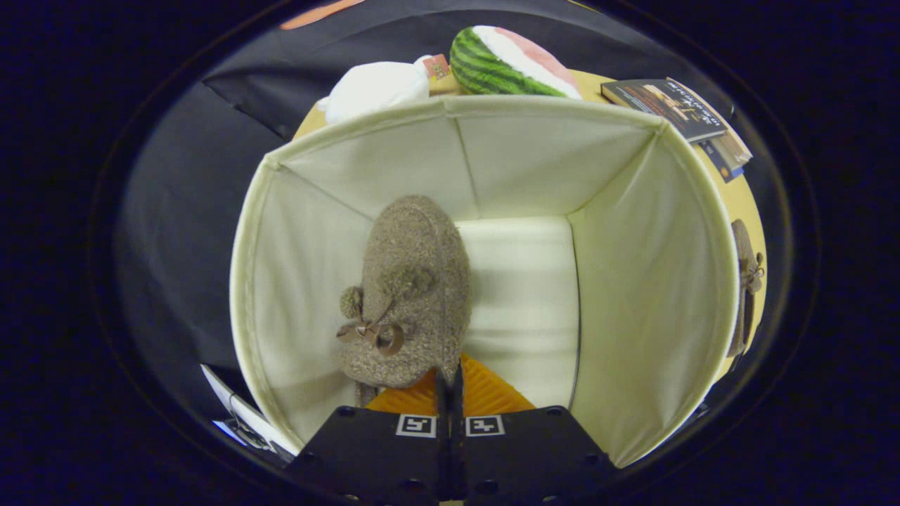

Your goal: Open the storage box then place both shoes into the box .Put the left shoe in first, then the right shoe, with the right side of both shoes facing outward in a uniform manner.

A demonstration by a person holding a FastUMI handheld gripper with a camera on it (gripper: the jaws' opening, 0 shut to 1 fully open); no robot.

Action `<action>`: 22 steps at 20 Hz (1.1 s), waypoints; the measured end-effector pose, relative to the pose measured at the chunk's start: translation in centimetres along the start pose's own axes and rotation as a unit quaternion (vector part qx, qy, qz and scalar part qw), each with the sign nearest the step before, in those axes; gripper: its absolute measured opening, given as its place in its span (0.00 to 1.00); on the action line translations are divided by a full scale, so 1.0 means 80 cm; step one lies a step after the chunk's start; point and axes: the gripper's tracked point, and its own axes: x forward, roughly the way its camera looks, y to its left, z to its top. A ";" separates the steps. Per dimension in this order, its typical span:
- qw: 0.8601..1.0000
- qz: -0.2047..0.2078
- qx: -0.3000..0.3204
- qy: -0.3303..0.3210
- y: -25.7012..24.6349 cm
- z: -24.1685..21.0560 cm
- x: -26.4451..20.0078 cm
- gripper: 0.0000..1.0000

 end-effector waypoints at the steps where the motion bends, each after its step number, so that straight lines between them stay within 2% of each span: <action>1: 1.000 -0.001 0.001 0.003 -0.002 0.001 0.005 0.01; 3: 1.000 0.009 0.013 0.009 0.001 -0.003 0.012 0.03; 5: 1.000 0.013 0.010 -0.001 0.000 -0.003 0.007 0.19; 6: 1.000 0.019 0.007 -0.006 0.003 -0.004 0.002 0.19; 12: 0.997 0.052 -0.041 -0.028 -0.006 -0.011 -0.082 0.85; 13: 0.996 0.059 -0.051 -0.038 -0.013 -0.011 -0.103 0.85; 16: 0.993 0.067 -0.071 -0.064 -0.050 -0.011 -0.160 0.95; 18: 0.992 0.071 -0.072 -0.080 -0.087 -0.010 -0.194 0.95; 22: 0.988 0.038 -0.082 -0.126 -0.199 0.002 -0.244 0.97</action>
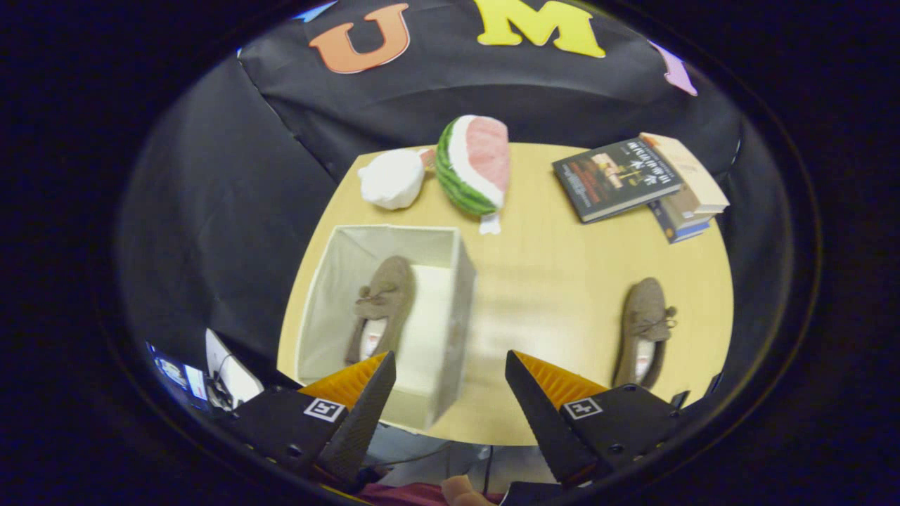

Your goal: Open the storage box then place both shoes into the box .Put the left shoe in first, then the right shoe, with the right side of both shoes facing outward in a uniform manner.

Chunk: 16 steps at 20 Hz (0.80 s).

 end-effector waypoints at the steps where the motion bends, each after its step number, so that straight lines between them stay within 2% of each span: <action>1: 1.000 -0.006 0.001 -0.005 -0.030 -0.002 -0.009 0.97; 4: 0.999 -0.028 0.024 -0.001 -0.130 -0.013 -0.017 0.96; 8: 0.996 -0.062 0.055 0.026 -0.253 -0.028 0.006 0.97; 12: 0.994 -0.082 0.058 0.052 -0.329 -0.044 0.044 0.97; 16: 0.989 -0.098 0.059 0.093 -0.376 -0.076 0.090 0.97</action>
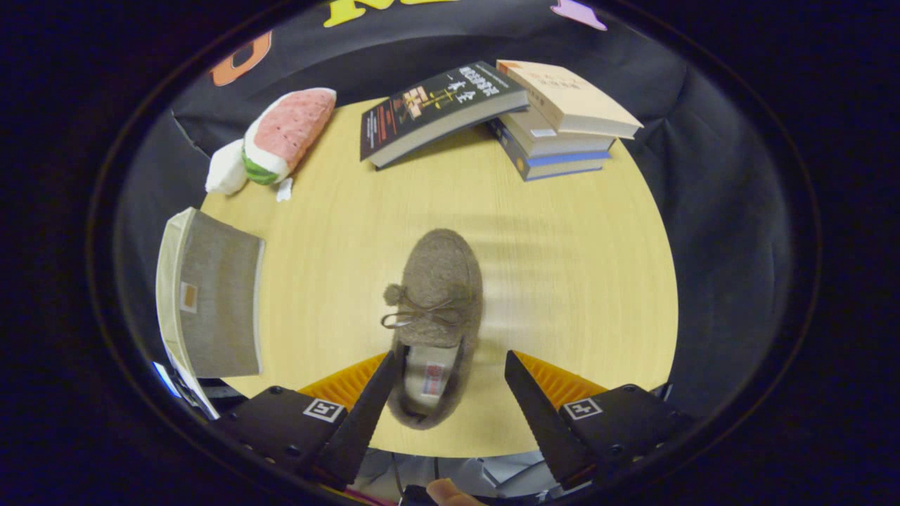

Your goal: Open the storage box then place both shoes into the box .Put the left shoe in first, then the right shoe, with the right side of both shoes facing outward in a uniform manner.

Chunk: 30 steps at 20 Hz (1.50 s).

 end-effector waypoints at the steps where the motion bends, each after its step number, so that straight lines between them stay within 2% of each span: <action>1: 1.000 -0.006 -0.002 0.011 -0.008 -0.004 0.015 0.97; 6: 0.997 -0.066 -0.018 0.023 -0.053 -0.002 0.065 0.97; 7: 0.997 -0.064 -0.021 0.023 -0.054 -0.001 0.072 0.97; 10: 0.999 -0.020 -0.007 0.028 -0.034 -0.001 0.085 0.94; 13: 0.999 0.026 -0.006 0.025 -0.019 -0.002 0.090 0.68; 14: 0.998 0.047 -0.002 0.031 -0.009 -0.003 0.089 0.54; 15: 0.998 0.049 0.007 0.035 -0.009 -0.005 0.090 0.40; 16: 0.998 0.048 0.010 0.041 -0.009 -0.006 0.088 0.15; 17: 0.998 0.044 0.027 0.041 -0.010 -0.004 0.089 0.14; 18: 0.998 0.044 0.032 0.045 -0.011 -0.003 0.087 0.04; 19: 0.997 0.042 0.031 0.048 -0.010 -0.008 0.083 0.00; 22: 0.996 0.060 0.054 0.041 0.002 -0.014 0.059 0.01; 26: 0.993 0.072 0.090 0.013 0.022 -0.011 -0.004 0.00; 30: 0.993 0.084 0.076 -0.020 0.063 0.006 -0.072 0.00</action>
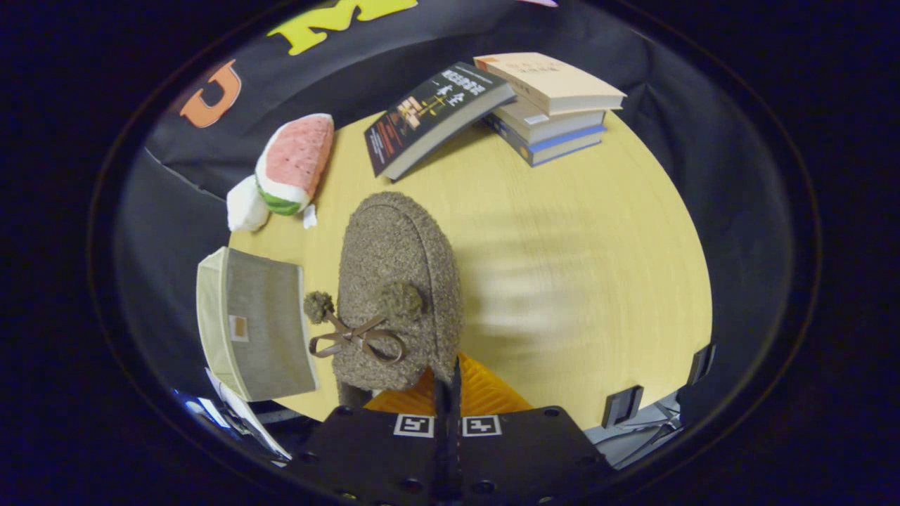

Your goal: Open the storage box then place both shoes into the box .Put the left shoe in first, then the right shoe, with the right side of both shoes facing outward in a uniform manner.

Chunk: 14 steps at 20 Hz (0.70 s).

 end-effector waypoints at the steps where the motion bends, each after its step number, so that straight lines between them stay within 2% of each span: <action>1: 1.000 0.002 -0.003 -0.005 0.016 0.003 -0.012 0.00; 8: 0.999 0.038 -0.014 -0.033 0.169 0.017 -0.078 0.00; 14: 0.996 0.057 -0.063 -0.008 0.330 -0.005 -0.068 0.00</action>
